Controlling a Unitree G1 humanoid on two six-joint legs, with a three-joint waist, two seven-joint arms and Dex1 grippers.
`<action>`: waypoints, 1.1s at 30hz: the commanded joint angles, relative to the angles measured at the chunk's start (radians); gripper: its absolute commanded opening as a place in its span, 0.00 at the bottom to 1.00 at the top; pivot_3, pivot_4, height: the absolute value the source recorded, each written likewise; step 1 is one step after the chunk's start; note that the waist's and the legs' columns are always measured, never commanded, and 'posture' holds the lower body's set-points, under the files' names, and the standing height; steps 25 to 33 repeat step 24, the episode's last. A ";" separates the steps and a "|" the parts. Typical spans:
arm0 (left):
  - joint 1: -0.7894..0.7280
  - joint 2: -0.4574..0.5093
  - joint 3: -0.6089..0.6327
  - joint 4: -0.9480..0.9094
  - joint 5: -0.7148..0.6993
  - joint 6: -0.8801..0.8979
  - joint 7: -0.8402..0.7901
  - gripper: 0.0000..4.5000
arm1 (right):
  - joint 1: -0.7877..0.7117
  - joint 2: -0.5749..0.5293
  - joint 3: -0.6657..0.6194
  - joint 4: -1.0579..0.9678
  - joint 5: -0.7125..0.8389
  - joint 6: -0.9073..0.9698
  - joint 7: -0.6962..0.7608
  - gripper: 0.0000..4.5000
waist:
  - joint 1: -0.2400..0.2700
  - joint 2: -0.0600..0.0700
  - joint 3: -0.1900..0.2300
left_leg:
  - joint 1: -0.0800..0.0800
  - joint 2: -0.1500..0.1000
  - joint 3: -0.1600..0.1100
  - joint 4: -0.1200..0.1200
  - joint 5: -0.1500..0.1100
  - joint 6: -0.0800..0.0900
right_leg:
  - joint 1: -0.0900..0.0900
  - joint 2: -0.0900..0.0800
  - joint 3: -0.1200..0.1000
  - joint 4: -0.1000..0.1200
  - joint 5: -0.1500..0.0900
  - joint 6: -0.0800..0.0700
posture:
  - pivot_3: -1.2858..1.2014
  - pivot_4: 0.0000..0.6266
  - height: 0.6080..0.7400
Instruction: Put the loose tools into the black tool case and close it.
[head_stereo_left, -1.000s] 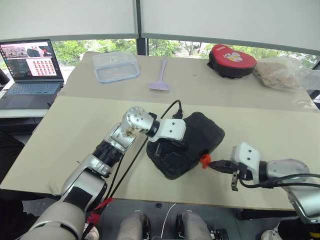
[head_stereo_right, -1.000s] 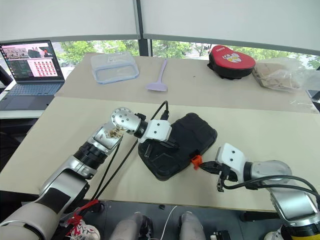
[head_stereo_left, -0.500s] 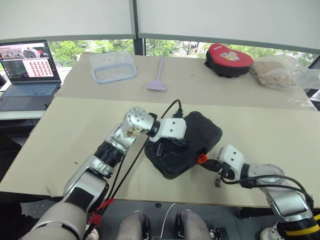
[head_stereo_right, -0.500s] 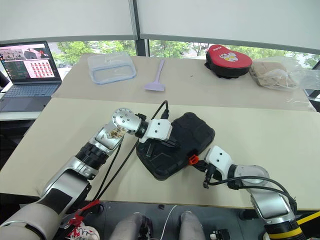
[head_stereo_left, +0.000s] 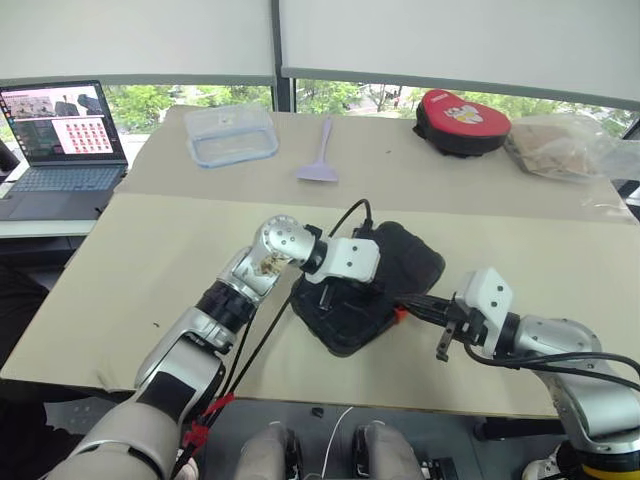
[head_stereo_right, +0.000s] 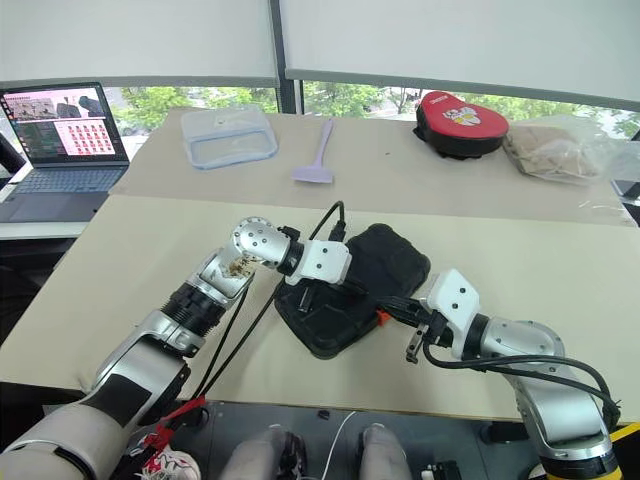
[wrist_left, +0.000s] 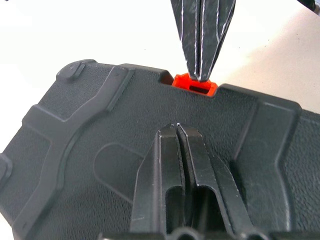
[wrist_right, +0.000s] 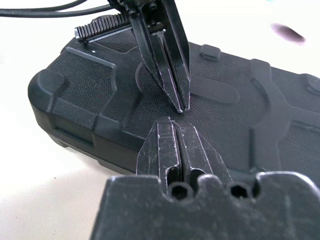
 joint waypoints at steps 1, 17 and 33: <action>0.044 0.045 0.004 0.019 0.017 0.064 -0.014 0.03 | 0.017 -0.060 -0.092 -0.017 0.062 0.020 0.045 0.00 | 0.000 0.000 0.000 | 0.000 0.000 0.000 0.000 0.000 0.000 | 0.000 0.000 0.000 0.000 0.000 0.000 | 0.52 0.24 0.93; 0.582 0.777 0.720 -0.561 -0.480 0.673 -0.202 1.00 | -0.051 -0.480 -0.388 0.380 0.279 0.074 0.548 0.99 | -0.020 0.003 0.005 | -0.002 0.001 0.000 -0.004 0.001 -0.002 | -0.005 -0.002 0.001 -0.001 -0.001 -0.001 | 0.52 0.24 0.93; 0.804 0.787 0.954 -0.708 -0.605 0.808 -0.109 1.00 | -0.167 -0.445 -0.343 0.504 0.297 0.106 0.530 0.99 | 0.001 0.004 0.006 | -0.002 -0.002 -0.001 -0.006 -0.004 -0.010 | -0.009 -0.015 -0.001 -0.002 -0.002 -0.001 | 0.52 0.24 0.93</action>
